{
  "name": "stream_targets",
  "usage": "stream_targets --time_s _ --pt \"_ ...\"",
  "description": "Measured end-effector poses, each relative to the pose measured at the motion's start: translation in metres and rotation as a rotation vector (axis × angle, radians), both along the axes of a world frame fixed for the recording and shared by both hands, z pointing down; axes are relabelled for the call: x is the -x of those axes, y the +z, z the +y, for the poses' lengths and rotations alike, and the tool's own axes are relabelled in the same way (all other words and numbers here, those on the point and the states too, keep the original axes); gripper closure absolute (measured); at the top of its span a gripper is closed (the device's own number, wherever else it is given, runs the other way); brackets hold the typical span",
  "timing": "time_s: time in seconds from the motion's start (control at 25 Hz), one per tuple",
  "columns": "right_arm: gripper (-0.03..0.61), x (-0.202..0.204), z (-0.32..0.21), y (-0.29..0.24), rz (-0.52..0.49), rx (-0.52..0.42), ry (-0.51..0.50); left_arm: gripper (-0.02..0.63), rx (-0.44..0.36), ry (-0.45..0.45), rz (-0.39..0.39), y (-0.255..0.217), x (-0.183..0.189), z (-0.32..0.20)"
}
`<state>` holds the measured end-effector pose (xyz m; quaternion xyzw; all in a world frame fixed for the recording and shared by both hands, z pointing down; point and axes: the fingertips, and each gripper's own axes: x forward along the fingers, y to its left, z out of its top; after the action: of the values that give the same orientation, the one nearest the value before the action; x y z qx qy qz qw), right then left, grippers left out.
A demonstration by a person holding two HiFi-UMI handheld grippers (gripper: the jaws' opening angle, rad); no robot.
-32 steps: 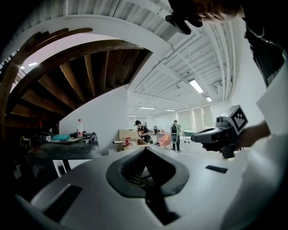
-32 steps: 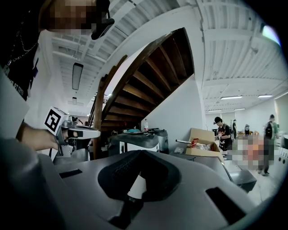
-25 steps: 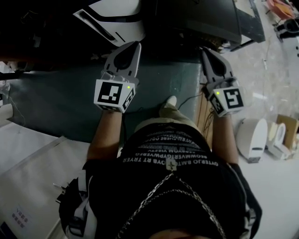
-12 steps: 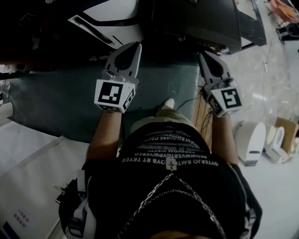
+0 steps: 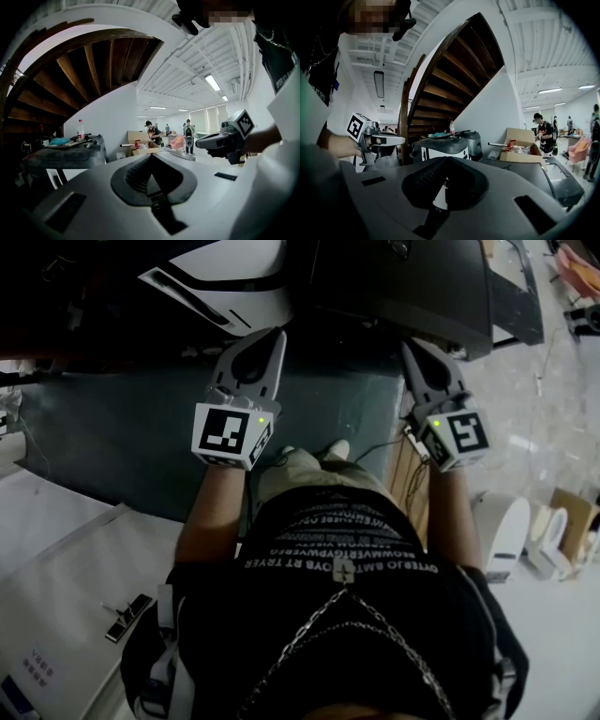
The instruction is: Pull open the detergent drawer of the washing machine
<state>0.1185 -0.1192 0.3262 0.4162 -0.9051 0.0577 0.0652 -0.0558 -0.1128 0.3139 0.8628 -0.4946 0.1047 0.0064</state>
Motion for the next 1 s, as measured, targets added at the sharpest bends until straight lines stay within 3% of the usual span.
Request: stream_targets --time_s 0.2,0.68,1.0 --pt "0.577 0.006 -0.002 0.004 -0.004 0.016 -0.009 0.611 0.026 -0.027 0.003 0.008 0.015 -0.001" --pt "0.577 0.020 -0.031 -0.004 -0.008 0.012 0.040 0.610 -0.001 0.019 -0.002 -0.006 0.027 -0.044" --pt "0.577 0.036 -0.065 0.004 -0.005 0.032 0.062 0.609 0.030 0.048 -0.006 0.005 0.042 -0.081"
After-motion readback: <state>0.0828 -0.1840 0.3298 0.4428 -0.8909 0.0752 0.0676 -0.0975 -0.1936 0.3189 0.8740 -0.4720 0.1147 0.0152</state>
